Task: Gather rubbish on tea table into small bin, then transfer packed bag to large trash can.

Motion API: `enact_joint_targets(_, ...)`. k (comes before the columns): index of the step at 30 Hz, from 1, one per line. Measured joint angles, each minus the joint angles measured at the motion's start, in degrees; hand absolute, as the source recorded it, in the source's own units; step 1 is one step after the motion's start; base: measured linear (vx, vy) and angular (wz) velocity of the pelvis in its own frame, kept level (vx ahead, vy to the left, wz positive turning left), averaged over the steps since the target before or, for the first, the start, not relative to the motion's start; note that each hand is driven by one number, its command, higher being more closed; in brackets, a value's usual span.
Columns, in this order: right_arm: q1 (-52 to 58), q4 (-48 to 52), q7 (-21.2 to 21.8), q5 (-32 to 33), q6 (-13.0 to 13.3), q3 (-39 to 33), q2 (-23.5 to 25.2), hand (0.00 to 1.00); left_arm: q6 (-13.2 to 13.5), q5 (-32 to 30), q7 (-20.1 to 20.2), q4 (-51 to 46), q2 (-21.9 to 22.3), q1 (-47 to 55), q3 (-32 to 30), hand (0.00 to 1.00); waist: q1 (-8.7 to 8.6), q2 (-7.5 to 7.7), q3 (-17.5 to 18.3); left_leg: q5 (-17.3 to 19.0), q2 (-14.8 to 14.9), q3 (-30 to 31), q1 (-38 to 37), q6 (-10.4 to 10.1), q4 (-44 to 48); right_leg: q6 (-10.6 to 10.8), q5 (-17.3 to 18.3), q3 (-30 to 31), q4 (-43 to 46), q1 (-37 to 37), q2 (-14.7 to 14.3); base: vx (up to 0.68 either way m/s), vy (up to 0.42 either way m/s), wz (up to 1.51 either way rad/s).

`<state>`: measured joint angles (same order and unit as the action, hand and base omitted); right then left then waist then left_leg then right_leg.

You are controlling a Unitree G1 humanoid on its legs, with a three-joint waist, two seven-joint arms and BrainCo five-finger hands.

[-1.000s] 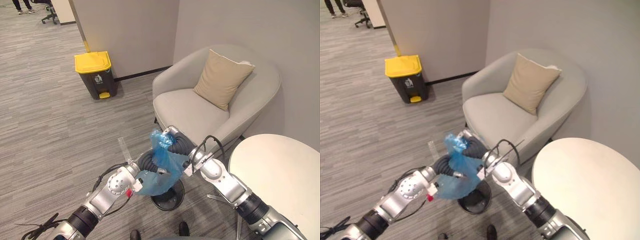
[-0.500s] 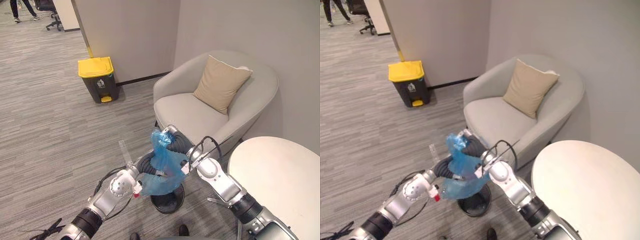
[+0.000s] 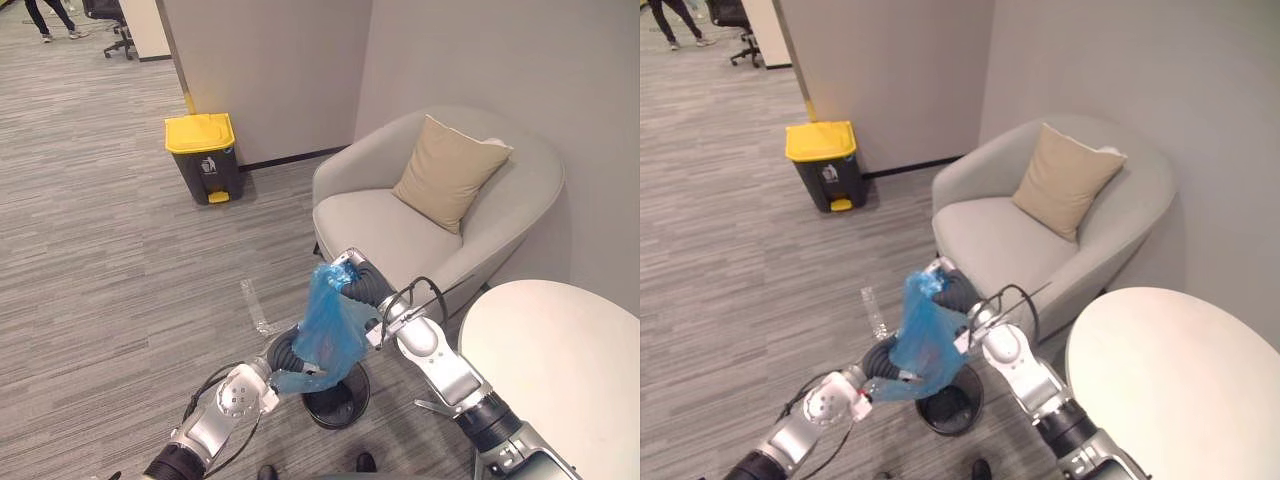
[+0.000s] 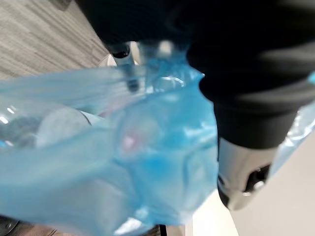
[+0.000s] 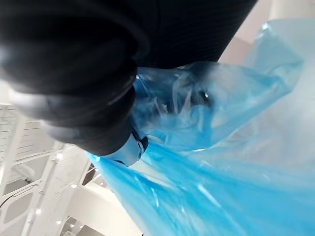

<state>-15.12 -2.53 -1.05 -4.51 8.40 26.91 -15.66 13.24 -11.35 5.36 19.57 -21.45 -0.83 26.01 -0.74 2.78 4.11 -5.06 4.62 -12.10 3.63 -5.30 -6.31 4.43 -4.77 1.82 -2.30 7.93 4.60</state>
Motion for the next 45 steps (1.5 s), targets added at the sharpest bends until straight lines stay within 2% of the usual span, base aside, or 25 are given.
enact_joint_targets(6,-0.09,0.01,-1.20,0.56,0.06,-2.27,2.74,1.00,-1.16,-3.34,-0.10,2.53,1.01,1.07,0.23,0.00,0.03,0.03,0.02,0.00,0.02,0.12,0.06,0.00,0.00,0.00,0.00,-0.12,-0.01,-0.01,-0.01,0.00,0.000,0.00)
enact_joint_targets(7,-0.09,0.01,-1.20,0.70,0.06,-2.24,2.89,1.00,-1.24,-3.44,-0.17,2.58,1.37,1.13,0.27,1.00,0.03,0.03,0.02,0.00,0.02,0.13,0.08,0.00,0.00,-0.01,0.00,-0.13,-0.02,0.00,0.00,0.00,0.000,0.00)
enact_joint_targets(18,-0.07,0.69,-1.20,4.65,0.05,-0.61,6.79,1.00,-2.63,-4.22,-5.65,3.12,8.78,0.87,-0.33,1.00,0.10,0.03,0.01,0.03,0.07,0.13,0.10,-0.03,0.02,-0.06,-0.01,-0.13,-0.05,0.01,-0.05,0.00,0.000,0.00)
enact_joint_targets(22,-0.04,2.20,-1.19,5.96,0.20,-0.25,7.20,1.00,-3.14,-3.10,-7.67,3.12,9.83,0.79,-0.45,1.00,0.01,0.04,0.00,0.07,0.12,0.10,0.09,-0.07,0.02,-0.09,0.01,-0.10,-0.06,0.02,-0.08,0.00,0.000,0.00)
enact_joint_targets(32,2.17,2.20,-1.08,9.14,0.50,-0.30,8.96,1.00,-4.61,-1.96,-8.91,2.93,11.20,0.80,-3.87,1.00,0.00,0.05,-0.02,0.13,0.13,0.03,0.08,-0.13,0.30,-0.10,0.01,-0.08,-0.14,0.00,-0.09,0.00,0.000,0.00)
enact_joint_targets(33,2.56,2.20,-1.07,9.14,0.49,-0.30,8.95,1.00,-4.71,-1.96,-8.91,2.93,11.33,0.81,-4.28,0.00,-0.01,0.06,-0.04,0.14,0.14,0.02,0.08,-0.13,0.30,-0.10,0.01,-0.07,-0.14,0.00,-0.09,0.00,0.000,0.00)
enact_joint_targets(42,4.79,2.12,-0.76,8.86,0.48,-0.46,8.84,1.00,-4.83,-1.93,-9.38,2.17,12.01,0.82,-5.19,0.00,-0.02,0.07,-0.16,0.16,0.27,0.13,0.07,-0.15,0.29,-0.12,0.05,-0.21,-0.16,-0.10,-0.10,0.00,0.000,0.00)
enact_joint_targets(45,5.10,1.57,-0.95,6.64,0.44,-1.16,8.76,1.00,-4.89,-1.95,-9.89,2.17,12.59,0.82,-5.84,0.00,-0.02,0.09,-0.26,0.15,0.27,0.19,0.07,-0.15,0.29,-0.12,0.05,-0.27,-0.16,-0.14,-0.10,0.00,0.000,0.00)
